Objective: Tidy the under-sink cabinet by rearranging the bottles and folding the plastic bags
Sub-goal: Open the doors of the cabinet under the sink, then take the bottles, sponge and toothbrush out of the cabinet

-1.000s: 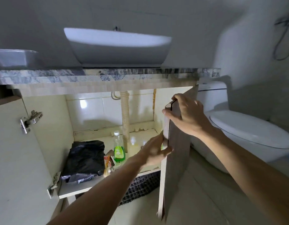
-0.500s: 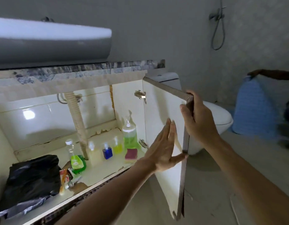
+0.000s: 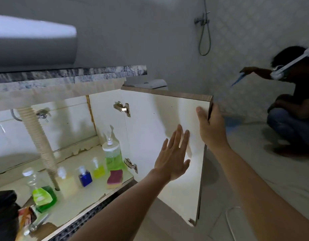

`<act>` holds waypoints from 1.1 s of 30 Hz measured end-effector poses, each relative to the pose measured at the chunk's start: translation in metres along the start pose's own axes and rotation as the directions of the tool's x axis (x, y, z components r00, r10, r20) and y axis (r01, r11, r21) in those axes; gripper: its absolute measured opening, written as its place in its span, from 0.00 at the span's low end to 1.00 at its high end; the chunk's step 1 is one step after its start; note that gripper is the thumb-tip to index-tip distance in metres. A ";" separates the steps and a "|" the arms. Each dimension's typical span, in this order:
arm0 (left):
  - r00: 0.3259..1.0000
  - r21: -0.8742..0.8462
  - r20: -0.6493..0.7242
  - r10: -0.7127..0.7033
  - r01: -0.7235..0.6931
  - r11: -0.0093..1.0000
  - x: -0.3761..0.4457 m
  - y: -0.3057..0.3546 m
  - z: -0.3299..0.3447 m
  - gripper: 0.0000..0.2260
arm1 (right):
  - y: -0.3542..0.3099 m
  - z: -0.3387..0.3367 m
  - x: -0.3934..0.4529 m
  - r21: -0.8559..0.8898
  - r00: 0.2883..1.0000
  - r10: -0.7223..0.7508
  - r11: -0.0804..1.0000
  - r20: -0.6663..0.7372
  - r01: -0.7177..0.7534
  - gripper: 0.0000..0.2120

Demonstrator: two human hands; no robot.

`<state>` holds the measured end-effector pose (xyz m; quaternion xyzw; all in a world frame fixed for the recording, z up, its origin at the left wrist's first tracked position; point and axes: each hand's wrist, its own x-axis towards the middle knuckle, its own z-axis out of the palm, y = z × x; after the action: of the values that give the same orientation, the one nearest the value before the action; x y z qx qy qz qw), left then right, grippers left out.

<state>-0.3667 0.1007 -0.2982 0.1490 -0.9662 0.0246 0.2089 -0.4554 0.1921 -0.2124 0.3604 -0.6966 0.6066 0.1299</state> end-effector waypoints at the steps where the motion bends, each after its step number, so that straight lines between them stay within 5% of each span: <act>1: 1.000 -0.008 0.004 0.003 -0.003 1.000 -0.002 -0.001 -0.002 0.40 | 0.000 0.001 -0.002 -0.003 1.000 0.005 1.000 -0.005 -0.005 0.16; 5: 0.999 -0.046 0.037 0.031 -0.030 0.999 -0.013 -0.007 -0.019 0.38 | -0.008 0.009 -0.011 -0.082 0.998 0.006 0.997 -0.062 -0.011 0.20; 9: 0.994 -0.061 0.104 -0.041 0.047 0.997 -0.043 -0.039 -0.030 0.36 | -0.022 0.020 -0.041 -0.319 0.950 -0.219 0.937 -0.223 0.141 0.29; 11: 0.982 -0.098 0.127 -0.140 0.152 0.983 -0.066 -0.066 -0.033 0.35 | -0.032 0.042 -0.063 -0.290 0.929 -0.341 0.912 -0.141 0.291 0.27; 13: 0.939 -0.209 0.180 -0.293 0.328 0.921 -0.089 -0.101 -0.031 0.34 | -0.033 0.079 -0.086 -0.214 0.928 -0.364 0.903 0.085 0.374 0.23; 17: 0.725 -0.465 0.304 -0.619 0.679 0.567 -0.123 -0.184 -0.011 0.25 | -0.013 0.168 -0.109 -0.227 0.825 -0.031 0.955 0.564 0.191 0.24; 21: 0.507 -0.505 0.502 -0.700 0.829 0.238 -0.136 -0.255 0.016 0.25 | 0.021 0.241 -0.097 -0.376 0.691 0.321 0.923 0.648 -0.077 0.27; 28: 0.495 -0.637 0.480 -0.724 0.765 0.101 -0.086 -0.341 0.069 0.27 | 0.063 0.361 -0.057 -0.404 0.639 0.351 0.912 0.685 -0.067 0.31; 31: 0.489 -0.670 0.470 -0.734 0.740 0.064 -0.057 -0.369 0.082 0.11 | 0.073 0.406 -0.040 -0.396 0.633 0.350 0.915 0.691 -0.074 0.30; 33: 0.481 -0.667 0.468 -0.741 0.743 0.062 -0.042 -0.381 0.086 0.15 | 0.083 0.429 -0.033 -0.394 0.639 0.350 0.916 0.684 -0.080 0.27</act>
<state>-0.2512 -0.2611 -0.3994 0.5049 -0.6396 -0.5311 0.2321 -0.3771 -0.1993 -0.3937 0.4619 -0.8171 0.2933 -0.1814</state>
